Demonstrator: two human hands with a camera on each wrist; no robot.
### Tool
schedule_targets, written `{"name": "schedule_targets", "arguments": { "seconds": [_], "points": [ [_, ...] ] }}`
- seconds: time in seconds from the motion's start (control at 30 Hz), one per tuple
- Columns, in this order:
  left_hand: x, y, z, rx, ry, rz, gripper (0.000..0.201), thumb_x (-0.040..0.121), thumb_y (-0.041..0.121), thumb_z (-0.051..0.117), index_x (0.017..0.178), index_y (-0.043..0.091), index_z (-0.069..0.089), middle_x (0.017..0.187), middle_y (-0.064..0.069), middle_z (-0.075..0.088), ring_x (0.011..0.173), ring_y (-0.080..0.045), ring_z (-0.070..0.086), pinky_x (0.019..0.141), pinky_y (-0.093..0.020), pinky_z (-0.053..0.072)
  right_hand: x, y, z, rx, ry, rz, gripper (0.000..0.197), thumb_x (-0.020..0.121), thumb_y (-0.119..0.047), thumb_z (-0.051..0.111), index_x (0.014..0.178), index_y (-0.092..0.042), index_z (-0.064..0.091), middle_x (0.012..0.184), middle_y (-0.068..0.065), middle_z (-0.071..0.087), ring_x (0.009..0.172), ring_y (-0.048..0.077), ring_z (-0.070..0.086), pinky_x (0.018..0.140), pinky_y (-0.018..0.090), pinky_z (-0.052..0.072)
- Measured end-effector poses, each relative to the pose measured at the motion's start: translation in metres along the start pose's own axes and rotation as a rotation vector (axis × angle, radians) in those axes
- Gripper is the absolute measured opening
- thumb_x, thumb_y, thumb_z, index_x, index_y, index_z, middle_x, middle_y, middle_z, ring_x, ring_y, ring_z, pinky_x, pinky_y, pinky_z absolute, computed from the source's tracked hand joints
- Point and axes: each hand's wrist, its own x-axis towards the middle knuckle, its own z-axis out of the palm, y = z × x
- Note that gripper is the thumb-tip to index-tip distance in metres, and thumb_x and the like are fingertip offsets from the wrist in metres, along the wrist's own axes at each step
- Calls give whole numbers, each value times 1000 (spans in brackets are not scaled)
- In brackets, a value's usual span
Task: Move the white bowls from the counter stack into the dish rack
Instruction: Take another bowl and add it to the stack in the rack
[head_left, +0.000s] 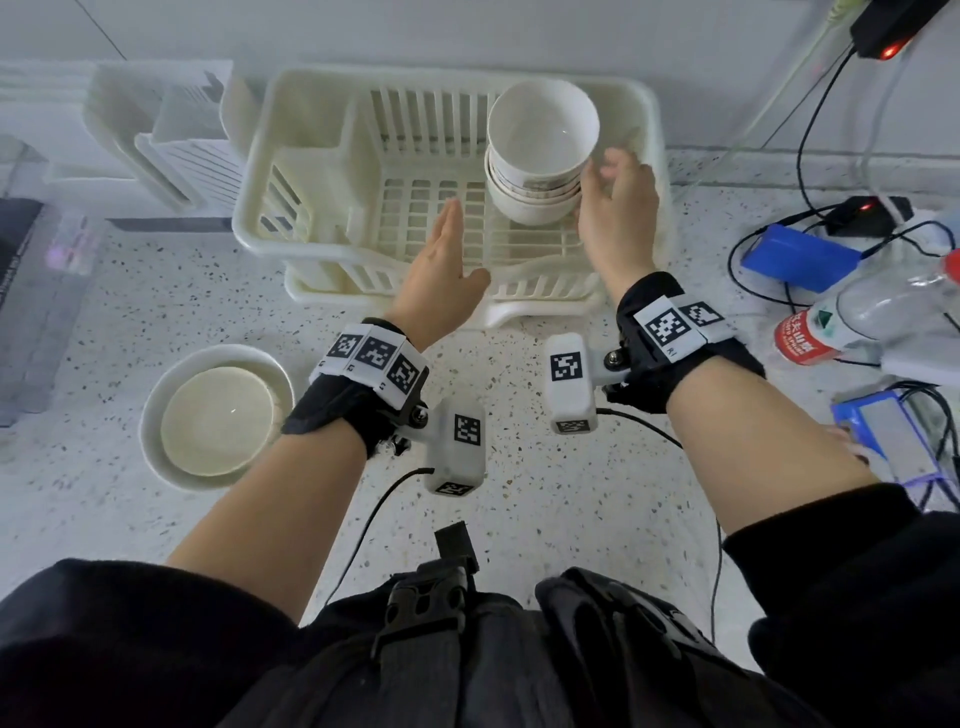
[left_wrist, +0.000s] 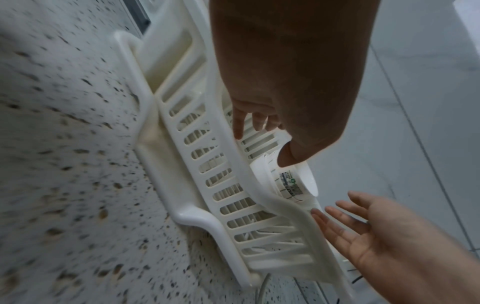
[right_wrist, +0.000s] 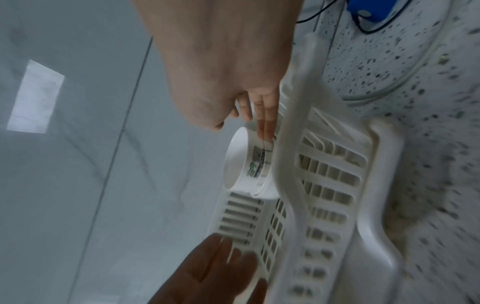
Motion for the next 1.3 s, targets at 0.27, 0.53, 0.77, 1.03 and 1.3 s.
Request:
{"name": "schedule_targets", "arguments": {
  "seconds": [0.27,0.53,0.77,1.03,1.3],
  "points": [
    [-76,-24,-15,-85,134,100,50,89,7,49,139,9,39,150,-7,36,137,-22,35,114,-41,33,-90,-25,12,164,-103,-142,18,92,-7,51,87,0,67,77,9,69,65,19,67,69,43,59],
    [-148,-105,-65,-163,247,-26,35,88,7,50,121,13,60,126,-2,62,106,-16,59,97,-25,43,-182,-65,83,133,-426,-86,18,94,-5,50,100,-2,67,88,12,71,57,10,63,53,18,54],
    [-193,-190,-116,-177,349,-159,38,86,-1,46,120,10,60,128,-8,60,116,-25,54,96,-30,44,-245,-88,160,-37,-556,-12,29,89,-6,56,116,1,63,114,17,68,95,28,66,93,45,54],
    [-207,-251,-124,0,212,-142,46,90,8,51,135,4,42,145,-17,41,131,-28,42,105,-31,34,-261,-96,202,-322,-528,8,10,85,-4,56,80,3,61,96,19,67,95,35,63,77,36,52],
    [-201,-280,-114,-157,91,-144,55,91,18,54,142,9,33,147,-13,39,124,-30,50,104,-45,42,-250,-97,232,-591,-650,37,32,93,-5,47,124,3,48,127,23,55,114,37,55,85,36,45]
  ]
}}
